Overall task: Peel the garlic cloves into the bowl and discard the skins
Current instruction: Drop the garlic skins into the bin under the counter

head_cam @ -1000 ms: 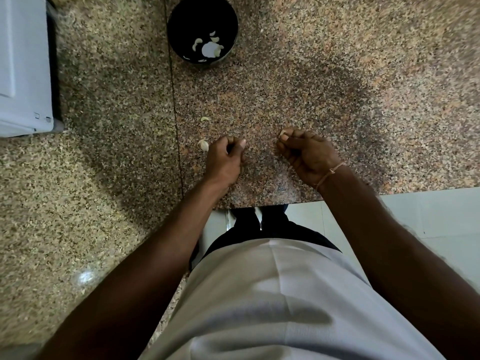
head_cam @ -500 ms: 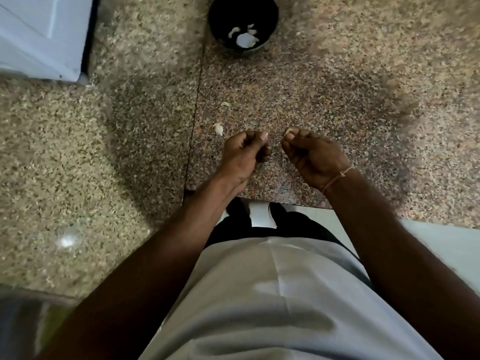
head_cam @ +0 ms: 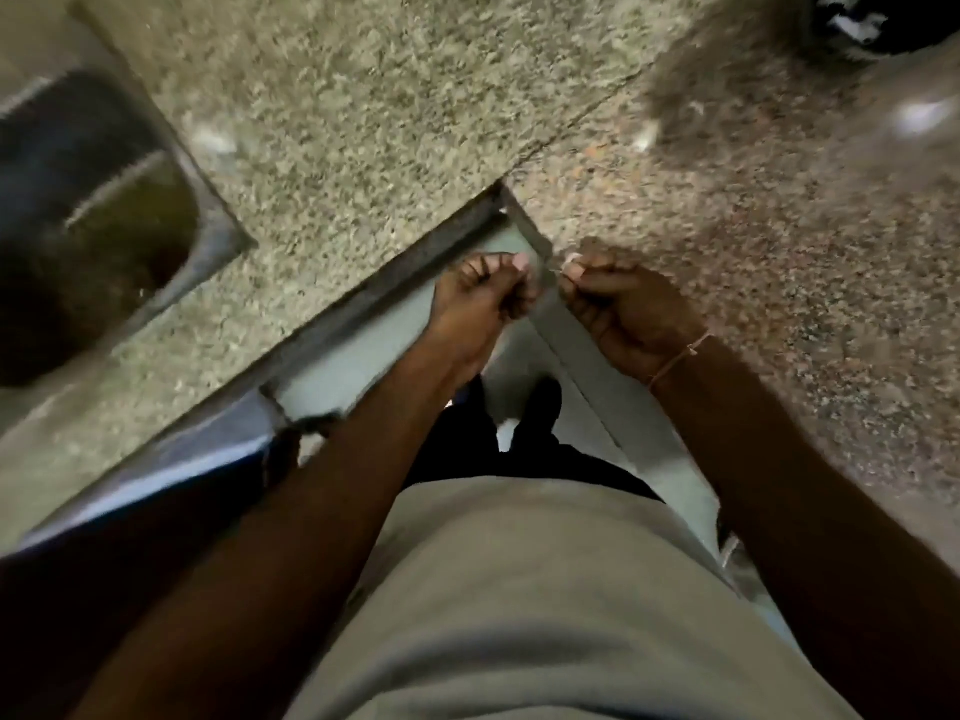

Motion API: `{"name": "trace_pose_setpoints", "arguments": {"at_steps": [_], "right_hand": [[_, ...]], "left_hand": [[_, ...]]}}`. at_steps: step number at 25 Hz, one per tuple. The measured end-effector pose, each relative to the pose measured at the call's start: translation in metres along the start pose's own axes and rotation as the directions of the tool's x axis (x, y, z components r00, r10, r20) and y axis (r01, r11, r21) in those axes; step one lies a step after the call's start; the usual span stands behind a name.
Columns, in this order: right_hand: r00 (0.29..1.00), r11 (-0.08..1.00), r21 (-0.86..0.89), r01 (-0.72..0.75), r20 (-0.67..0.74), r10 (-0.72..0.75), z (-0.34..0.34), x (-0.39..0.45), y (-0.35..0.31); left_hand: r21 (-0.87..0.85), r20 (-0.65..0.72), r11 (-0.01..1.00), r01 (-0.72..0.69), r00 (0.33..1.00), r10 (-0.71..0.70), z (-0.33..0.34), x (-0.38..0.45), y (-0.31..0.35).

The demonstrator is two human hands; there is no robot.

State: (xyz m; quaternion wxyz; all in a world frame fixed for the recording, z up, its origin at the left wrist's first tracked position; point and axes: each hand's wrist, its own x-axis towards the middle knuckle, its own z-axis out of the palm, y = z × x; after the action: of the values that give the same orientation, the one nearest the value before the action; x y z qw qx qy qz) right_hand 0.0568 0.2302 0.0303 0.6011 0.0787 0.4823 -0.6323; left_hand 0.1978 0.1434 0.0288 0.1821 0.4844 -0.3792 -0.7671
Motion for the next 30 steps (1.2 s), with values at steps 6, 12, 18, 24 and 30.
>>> {"name": "trace_pose_setpoints", "arguments": {"at_steps": [6,12,18,24,30], "right_hand": [[0.957,0.924,-0.32,-0.209,0.128,0.261,0.088,0.004,0.102],[0.861,0.785,-0.551,-0.284,0.214,0.461,0.172,-0.032,0.251],[0.818,0.688,-0.622,-0.374,0.129,0.561,0.227,-0.076,0.395],[0.768,0.582,-0.692,-0.427,0.061,0.637,0.227,-0.041,0.503],[0.774,0.51,-0.764,-0.395,0.023,0.633,0.172,0.073,0.625]], "left_hand": [[-0.257,-0.367,0.959,-0.12,0.93,0.018,-0.126,-0.087,-0.024],[-0.409,-0.595,0.873,-0.267,0.803,-0.033,-0.268,-0.195,-0.082],[-0.485,-0.684,0.826,-0.287,0.713,-0.153,-0.39,-0.275,-0.154],[-0.532,-0.771,0.765,-0.363,0.58,-0.262,-0.455,-0.249,-0.23],[-0.587,-0.797,0.667,-0.458,0.469,-0.38,-0.514,-0.15,-0.351]]}}
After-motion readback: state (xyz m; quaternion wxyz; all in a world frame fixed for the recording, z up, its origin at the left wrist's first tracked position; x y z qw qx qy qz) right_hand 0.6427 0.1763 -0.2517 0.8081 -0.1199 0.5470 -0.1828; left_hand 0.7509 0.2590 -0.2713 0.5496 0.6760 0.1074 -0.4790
